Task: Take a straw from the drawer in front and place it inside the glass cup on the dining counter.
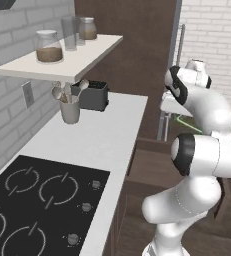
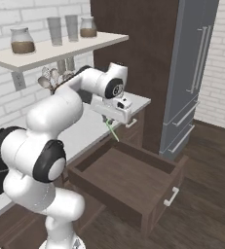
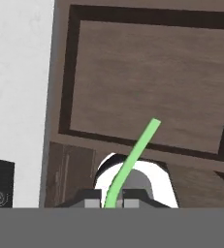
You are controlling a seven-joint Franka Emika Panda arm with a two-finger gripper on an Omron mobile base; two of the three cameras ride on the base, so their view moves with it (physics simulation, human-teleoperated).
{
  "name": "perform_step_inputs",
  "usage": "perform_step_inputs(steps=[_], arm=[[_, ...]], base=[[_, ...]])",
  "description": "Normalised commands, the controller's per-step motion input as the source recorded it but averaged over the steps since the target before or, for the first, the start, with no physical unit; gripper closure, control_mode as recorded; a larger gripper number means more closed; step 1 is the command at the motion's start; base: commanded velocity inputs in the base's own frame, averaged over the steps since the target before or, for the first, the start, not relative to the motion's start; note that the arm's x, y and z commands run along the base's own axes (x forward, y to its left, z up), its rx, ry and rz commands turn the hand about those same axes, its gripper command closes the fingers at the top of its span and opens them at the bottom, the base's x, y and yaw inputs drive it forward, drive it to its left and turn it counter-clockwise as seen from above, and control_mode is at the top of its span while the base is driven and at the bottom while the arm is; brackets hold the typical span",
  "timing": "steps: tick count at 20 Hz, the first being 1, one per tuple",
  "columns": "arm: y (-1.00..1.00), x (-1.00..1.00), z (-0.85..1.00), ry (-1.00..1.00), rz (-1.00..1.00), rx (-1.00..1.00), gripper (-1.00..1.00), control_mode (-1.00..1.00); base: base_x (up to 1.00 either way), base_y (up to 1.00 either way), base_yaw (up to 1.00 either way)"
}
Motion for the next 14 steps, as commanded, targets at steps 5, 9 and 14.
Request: perform_step_inputs(steps=[5, 9, 14], arm=[[0.00, -0.89, 0.78, 0.05, 0.00, 0.00, 1.00, -1.00], [0.00, -1.00, 0.28, -0.20, 0.00, -0.01, 1.00, -1.00], [0.02, -0.87, 0.01, -0.32, 0.00, -0.04, 1.00, -1.00]], base=[[0.00, 0.00, 0.00], [0.00, 0.00, 0.00], [0.00, 0.00, 0.00]])
